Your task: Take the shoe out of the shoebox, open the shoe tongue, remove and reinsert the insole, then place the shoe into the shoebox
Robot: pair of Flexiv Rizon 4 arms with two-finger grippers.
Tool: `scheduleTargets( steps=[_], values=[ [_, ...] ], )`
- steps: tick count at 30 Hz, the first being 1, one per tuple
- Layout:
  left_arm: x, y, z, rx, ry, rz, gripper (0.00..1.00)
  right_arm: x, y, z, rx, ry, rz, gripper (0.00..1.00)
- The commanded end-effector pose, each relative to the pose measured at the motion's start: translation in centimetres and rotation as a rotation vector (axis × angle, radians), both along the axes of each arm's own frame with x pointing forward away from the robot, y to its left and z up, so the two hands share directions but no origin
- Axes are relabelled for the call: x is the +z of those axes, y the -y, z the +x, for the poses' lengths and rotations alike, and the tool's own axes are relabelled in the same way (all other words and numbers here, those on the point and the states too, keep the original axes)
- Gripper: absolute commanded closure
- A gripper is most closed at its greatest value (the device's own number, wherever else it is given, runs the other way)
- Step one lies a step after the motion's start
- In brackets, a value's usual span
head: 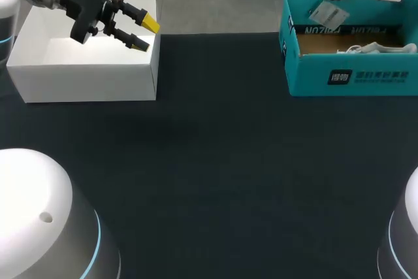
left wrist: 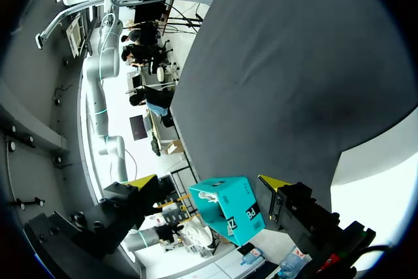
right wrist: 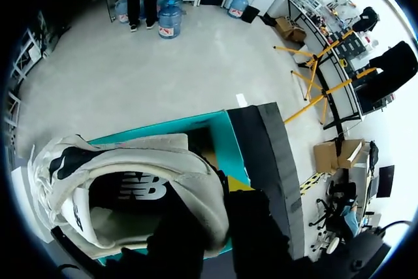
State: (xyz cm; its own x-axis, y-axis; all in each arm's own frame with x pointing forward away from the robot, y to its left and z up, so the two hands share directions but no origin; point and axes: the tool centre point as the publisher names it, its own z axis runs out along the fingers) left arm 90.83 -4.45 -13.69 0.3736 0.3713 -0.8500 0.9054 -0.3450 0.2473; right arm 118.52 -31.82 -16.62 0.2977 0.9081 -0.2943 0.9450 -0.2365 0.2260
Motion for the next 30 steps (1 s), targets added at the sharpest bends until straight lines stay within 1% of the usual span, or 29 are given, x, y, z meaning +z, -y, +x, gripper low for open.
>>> scheduleTargets(
  steps=[1, 5, 8, 10, 12, 15, 22, 30],
  values=[
    [0.0, -0.1, -0.1, 0.0, 0.001, 0.002, 0.0, -1.3, -0.2, -1.8, 0.018, 0.001, -0.025, 1.0],
    [0.0, -0.1, -0.1, 0.0, 0.001, 0.002, 0.0, -3.0, 0.0, -2.9, 0.024, -0.033, -0.03, 1.0],
    [0.0, -0.1, -0.1, 0.0, 0.001, 0.002, 0.0, -4.7, 0.4, -3.5, 0.018, -0.055, -0.057, 1.0],
    [0.0, -0.1, -0.1, 0.0, 0.001, 0.002, 0.0, -5.5, 0.7, -3.6, 0.002, -0.042, -0.055, 1.0],
    [0.0, -0.1, -0.1, 0.0, 0.001, 0.002, 0.0, -6.3, 1.2, -3.6, -0.008, -0.033, -0.075, 1.0],
    [0.0, -0.1, -0.1, 0.0, 0.001, 0.002, 0.0, -7.1, 1.5, -3.4, -0.024, -0.022, -0.091, 1.0],
    [0.0, -0.1, -0.1, 0.0, 0.001, 0.002, 0.0, -9.1, 2.2, -2.2, -0.018, -0.025, -0.121, 1.0],
    [0.0, -0.1, -0.1, 0.0, 0.001, 0.002, 0.0, -11.4, 2.0, -0.9, -0.013, -0.016, -0.114, 1.0]
  ],
)
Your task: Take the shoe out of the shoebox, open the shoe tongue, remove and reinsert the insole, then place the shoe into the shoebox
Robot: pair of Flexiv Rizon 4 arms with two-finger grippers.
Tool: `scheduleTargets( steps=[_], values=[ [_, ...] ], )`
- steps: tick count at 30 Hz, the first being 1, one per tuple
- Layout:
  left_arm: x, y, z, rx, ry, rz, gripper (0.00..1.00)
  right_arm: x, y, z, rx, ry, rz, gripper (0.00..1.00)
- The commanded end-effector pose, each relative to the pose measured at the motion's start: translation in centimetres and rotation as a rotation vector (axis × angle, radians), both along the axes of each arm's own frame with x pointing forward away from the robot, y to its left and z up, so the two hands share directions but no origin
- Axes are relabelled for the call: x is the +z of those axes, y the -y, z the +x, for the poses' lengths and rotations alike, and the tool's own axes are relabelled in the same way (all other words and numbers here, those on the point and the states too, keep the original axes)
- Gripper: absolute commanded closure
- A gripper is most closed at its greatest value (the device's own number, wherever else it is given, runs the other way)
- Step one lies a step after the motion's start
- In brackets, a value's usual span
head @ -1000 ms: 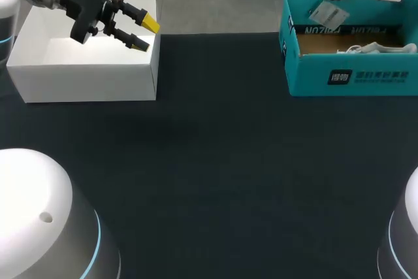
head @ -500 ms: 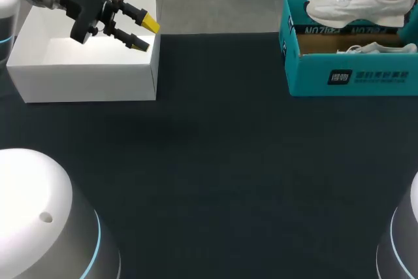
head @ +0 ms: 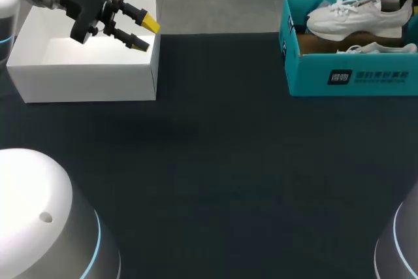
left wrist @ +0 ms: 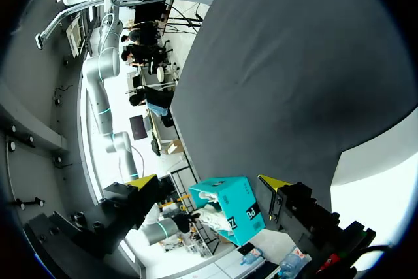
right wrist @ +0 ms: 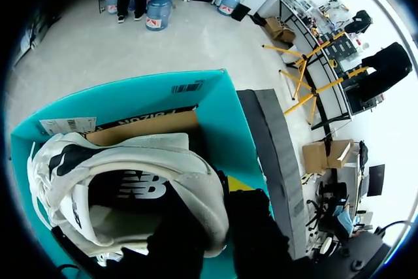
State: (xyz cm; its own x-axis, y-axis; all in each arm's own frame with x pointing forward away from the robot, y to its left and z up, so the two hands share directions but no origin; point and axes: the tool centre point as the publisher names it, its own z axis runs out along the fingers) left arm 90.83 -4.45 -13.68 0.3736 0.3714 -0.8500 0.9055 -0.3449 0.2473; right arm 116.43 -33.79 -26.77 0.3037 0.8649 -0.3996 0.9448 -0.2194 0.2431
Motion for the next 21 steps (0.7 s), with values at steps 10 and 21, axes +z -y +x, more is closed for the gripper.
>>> scheduleTargets(
  steps=[10, 21],
  values=[
    [0.0, 0.0, -0.1, 0.0, 0.001, 0.002, 0.0, -4.9, 0.5, 1.6, 0.001, -0.019, -0.017, 1.0],
    [0.0, 0.0, -0.1, 0.0, 0.001, 0.002, 0.0, -7.3, 1.1, 1.5, -0.018, -0.047, 0.0, 1.0]
  ],
)
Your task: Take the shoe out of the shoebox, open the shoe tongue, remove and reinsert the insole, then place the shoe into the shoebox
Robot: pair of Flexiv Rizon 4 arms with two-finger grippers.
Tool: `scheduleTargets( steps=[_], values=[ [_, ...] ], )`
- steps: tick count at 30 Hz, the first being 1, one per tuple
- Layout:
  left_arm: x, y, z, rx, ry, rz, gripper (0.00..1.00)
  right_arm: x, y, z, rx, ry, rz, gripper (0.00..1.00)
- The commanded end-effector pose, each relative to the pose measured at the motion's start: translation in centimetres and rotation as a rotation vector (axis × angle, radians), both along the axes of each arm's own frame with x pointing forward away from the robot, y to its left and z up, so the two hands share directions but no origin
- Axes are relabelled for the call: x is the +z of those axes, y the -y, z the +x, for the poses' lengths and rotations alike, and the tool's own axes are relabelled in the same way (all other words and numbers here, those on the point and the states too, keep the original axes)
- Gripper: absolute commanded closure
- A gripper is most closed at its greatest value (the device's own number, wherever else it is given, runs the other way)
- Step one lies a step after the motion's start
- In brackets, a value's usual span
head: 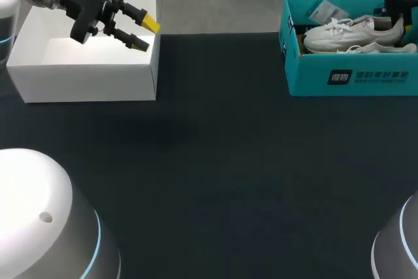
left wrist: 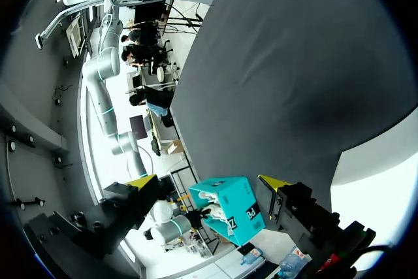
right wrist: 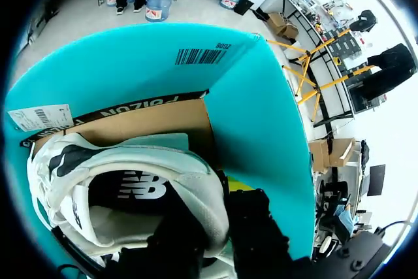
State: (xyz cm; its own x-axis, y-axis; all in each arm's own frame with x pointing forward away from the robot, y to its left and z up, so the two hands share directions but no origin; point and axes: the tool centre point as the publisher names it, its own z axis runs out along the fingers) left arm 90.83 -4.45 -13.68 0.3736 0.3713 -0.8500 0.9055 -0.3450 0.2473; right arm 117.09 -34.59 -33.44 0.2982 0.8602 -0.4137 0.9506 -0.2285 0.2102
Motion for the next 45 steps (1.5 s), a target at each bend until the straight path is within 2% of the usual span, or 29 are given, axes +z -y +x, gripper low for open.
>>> scheduleTargets(
  steps=[1, 5, 6, 7, 12, 15, 22, 26, 36, 42, 45],
  values=[
    [0.0, -0.1, -0.1, 0.0, 0.001, 0.002, 0.0, -0.7, 0.3, 0.8, -0.01, -0.015, 0.008, 1.0],
    [0.0, -0.1, -0.1, 0.0, 0.001, 0.002, 0.0, -1.1, 0.3, 0.7, -0.019, -0.023, 0.028, 1.0],
    [0.0, -0.1, -0.1, 0.0, 0.001, 0.002, 0.0, -1.0, 0.3, 0.6, -0.024, -0.023, 0.036, 0.73],
    [0.0, -0.1, -0.1, 0.0, 0.001, 0.002, 0.0, -0.8, 0.3, 0.5, -0.029, -0.019, 0.041, 0.0],
    [0.0, -0.1, -0.1, 0.0, 0.001, 0.002, 0.0, 1.0, 0.2, 0.3, -0.034, 0.019, 0.067, 0.0],
    [0.0, -0.1, -0.1, 0.0, 0.001, 0.002, 0.0, 2.9, -0.3, -0.2, -0.04, 0.047, 0.106, 0.0],
    [0.0, -0.1, -0.1, 0.0, 0.001, 0.002, 0.0, 7.5, -2.5, -1.7, 0.009, 0.092, 0.172, 0.0],
    [0.0, -0.1, -0.1, 0.0, 0.001, 0.002, 0.0, 9.4, -3.9, -2.6, 0.03, 0.117, 0.207, 0.0],
    [0.0, -0.1, -0.1, 0.0, 0.001, 0.002, 0.0, 11.8, -7.2, -4.9, 0.081, 0.132, 0.257, 0.0],
    [0.4, -0.2, 0.6, 0.126, -0.077, 0.166, 0.0, 12.0, -8.4, -6.0, 0.099, 0.108, 0.272, 0.0],
    [0.6, -0.5, 1.3, 0.21, -0.144, 0.188, 0.0, 12.0, -8.9, -6.5, 0.114, 0.092, 0.272, 0.0]
  ],
)
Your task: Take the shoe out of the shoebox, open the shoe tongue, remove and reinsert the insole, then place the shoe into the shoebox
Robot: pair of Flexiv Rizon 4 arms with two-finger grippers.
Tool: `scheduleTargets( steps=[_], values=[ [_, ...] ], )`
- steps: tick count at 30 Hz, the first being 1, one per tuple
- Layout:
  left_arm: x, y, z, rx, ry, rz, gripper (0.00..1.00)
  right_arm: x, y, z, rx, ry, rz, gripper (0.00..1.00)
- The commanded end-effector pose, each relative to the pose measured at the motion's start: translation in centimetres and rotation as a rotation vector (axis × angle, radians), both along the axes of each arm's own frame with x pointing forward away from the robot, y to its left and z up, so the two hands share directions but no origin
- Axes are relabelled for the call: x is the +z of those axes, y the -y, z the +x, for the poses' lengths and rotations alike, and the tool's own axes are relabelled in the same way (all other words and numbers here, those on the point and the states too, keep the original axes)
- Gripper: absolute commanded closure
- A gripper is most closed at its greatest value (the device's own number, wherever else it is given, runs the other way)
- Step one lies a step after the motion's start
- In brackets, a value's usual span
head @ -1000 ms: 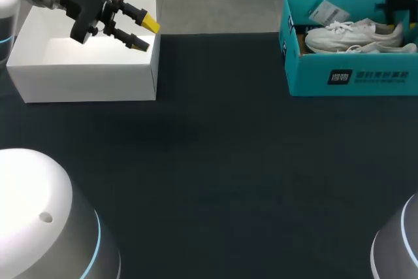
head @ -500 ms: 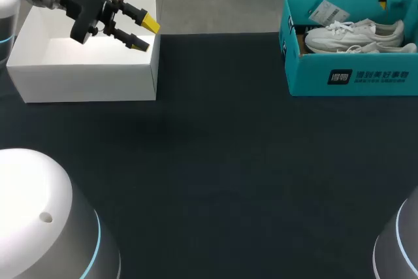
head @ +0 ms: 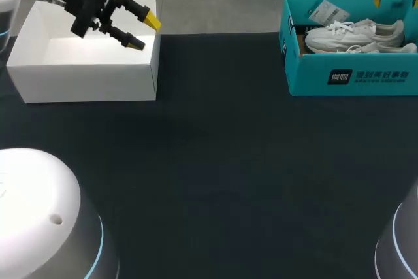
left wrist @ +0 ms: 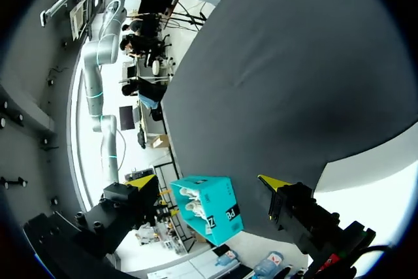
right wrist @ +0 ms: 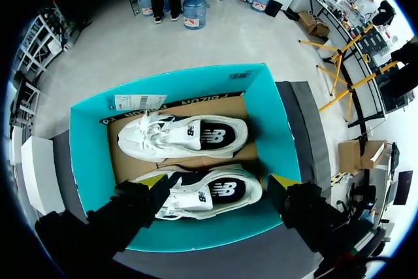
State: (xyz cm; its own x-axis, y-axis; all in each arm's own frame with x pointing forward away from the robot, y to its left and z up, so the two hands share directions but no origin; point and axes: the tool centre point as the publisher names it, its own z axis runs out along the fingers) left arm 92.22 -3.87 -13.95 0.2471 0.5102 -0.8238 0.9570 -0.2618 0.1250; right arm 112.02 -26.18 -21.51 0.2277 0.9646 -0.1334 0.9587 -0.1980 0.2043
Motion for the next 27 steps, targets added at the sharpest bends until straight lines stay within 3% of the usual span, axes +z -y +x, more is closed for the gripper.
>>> scheduleTargets(
  steps=[1, 5, 22, 27],
  values=[
    [0.9, 0.0, 0.1, 0.132, -0.063, 0.066, 0.0, 0.0, -0.6, -1.6, 0.017, 0.035, -0.012, 0.0],
    [0.9, -0.3, 0.6, 0.183, -0.092, 0.07, 0.0, 0.1, -1.6, -2.5, 0.071, 0.023, -0.018, 0.0],
    [0.9, -0.3, 0.6, 0.183, -0.092, 0.07, 0.0, 0.1, -1.6, -2.5, 0.071, 0.023, -0.018, 0.0],
    [1.2, 0.3, 2.7, 0.548, -0.27, 0.254, 0.0, -0.5, -2.4, -3.5, 0.066, -0.034, -0.022, 0.0]
  ],
)
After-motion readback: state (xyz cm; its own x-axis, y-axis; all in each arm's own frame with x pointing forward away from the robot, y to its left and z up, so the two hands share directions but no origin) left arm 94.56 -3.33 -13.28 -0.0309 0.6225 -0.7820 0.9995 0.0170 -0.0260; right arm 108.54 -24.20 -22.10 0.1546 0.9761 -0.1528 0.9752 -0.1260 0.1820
